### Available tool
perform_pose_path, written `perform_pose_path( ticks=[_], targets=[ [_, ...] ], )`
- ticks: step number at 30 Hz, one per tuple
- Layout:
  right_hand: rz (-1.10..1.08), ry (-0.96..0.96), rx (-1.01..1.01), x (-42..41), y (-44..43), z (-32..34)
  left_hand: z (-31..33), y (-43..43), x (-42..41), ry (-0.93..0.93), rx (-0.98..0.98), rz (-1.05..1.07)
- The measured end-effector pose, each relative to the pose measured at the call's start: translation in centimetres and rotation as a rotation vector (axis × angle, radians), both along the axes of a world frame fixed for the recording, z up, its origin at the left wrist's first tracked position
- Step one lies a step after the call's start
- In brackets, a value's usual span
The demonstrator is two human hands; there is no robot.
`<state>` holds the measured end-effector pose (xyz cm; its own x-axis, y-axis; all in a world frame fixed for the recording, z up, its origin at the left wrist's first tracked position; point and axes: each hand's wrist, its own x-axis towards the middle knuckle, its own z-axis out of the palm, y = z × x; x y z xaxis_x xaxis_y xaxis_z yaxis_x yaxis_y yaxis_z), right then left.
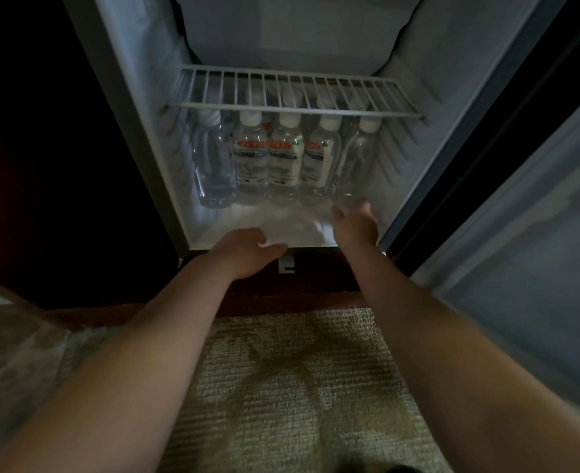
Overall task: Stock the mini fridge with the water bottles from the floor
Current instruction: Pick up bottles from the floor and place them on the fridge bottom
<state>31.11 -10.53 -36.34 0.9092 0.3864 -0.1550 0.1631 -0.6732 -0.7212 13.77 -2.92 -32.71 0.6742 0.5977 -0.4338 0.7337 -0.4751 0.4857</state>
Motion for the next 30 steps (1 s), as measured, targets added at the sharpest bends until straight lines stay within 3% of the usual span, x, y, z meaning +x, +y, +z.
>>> perform_pose_path(
  ticks=[6,13,23,30],
  targets=[
    [0.548,0.350,-0.373,-3.4,-4.3,4.6,5.3,-1.3,0.0,0.206,0.034,-0.165],
    [0.788,0.101,-0.568,-6.0,-8.9,14.0,12.4,-5.8,-2.2,0.142,0.127,-0.177],
    [0.778,-0.120,-0.527,-11.7,-18.1,24.4,21.8,-14.2,-8.2,0.075,0.223,-0.234],
    [0.572,-0.003,-0.266,-13.2,-27.4,26.7,24.8,-21.0,-11.1,-0.102,0.253,-0.226]
  ],
)
